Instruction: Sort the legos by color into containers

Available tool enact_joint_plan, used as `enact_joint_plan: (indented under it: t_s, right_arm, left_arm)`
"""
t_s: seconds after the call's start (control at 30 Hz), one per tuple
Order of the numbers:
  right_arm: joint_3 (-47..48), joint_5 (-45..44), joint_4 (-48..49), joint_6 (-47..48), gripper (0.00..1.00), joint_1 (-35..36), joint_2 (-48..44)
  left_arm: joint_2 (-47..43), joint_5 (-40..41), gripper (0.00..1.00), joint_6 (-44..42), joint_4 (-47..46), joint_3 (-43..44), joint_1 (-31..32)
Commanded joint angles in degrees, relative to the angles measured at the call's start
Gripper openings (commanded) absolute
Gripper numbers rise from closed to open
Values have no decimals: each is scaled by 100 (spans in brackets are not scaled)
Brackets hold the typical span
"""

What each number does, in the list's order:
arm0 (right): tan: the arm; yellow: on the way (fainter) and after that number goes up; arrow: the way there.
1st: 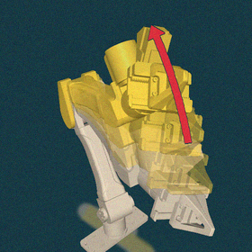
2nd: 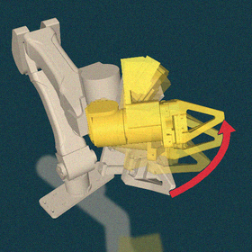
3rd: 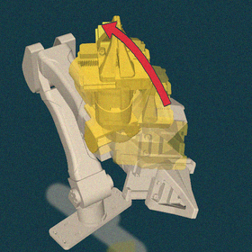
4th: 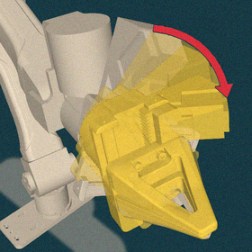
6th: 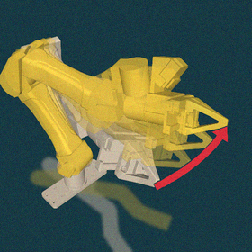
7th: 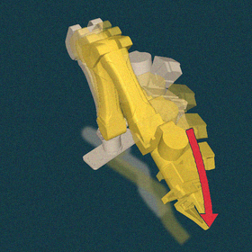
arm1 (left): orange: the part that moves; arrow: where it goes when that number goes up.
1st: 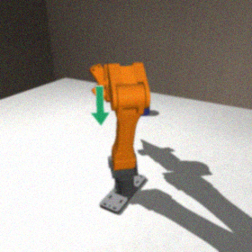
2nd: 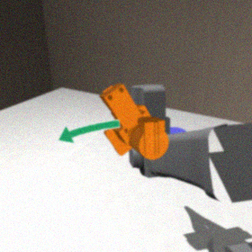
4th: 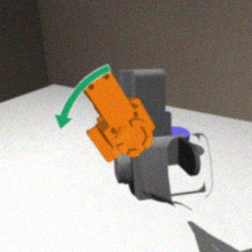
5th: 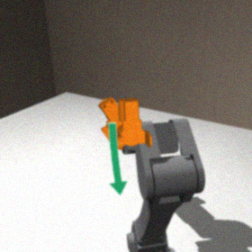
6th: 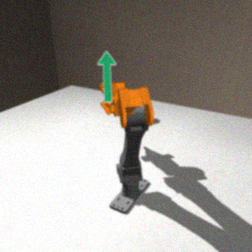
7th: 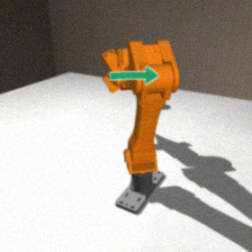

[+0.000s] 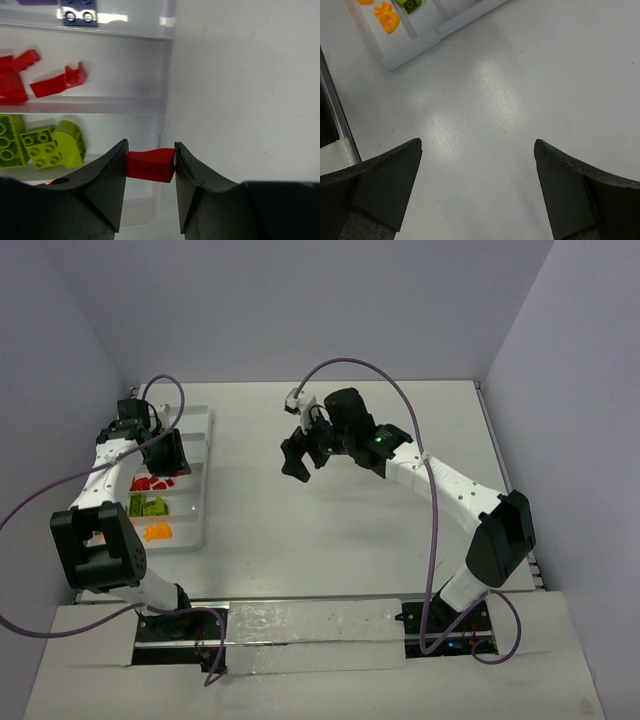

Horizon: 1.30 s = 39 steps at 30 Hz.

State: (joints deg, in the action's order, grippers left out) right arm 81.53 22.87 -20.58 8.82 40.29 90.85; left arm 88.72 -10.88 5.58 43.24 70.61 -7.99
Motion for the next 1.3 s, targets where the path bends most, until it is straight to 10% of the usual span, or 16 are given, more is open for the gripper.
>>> enact_joint_plan:
  t_s: [0.0,0.53,1.03,1.27]
  right_arm:
    - [-67,-169,-35,77,100,-117,-88]
    - [94,-213,-163,-21,100,-429,158]
    - [161,-142,-288,-176,100,-724,82]
    - [106,45,-333,-355,100,-1079,-37]
  left_arm:
    - [413,891,0,-294,-117,382,-17]
    - [1628,1059,13,-452,-580,802,78]
    - [1411,1062,73,-496,-528,914,192]
    - [1042,964,78,-680,-362,1032,215]
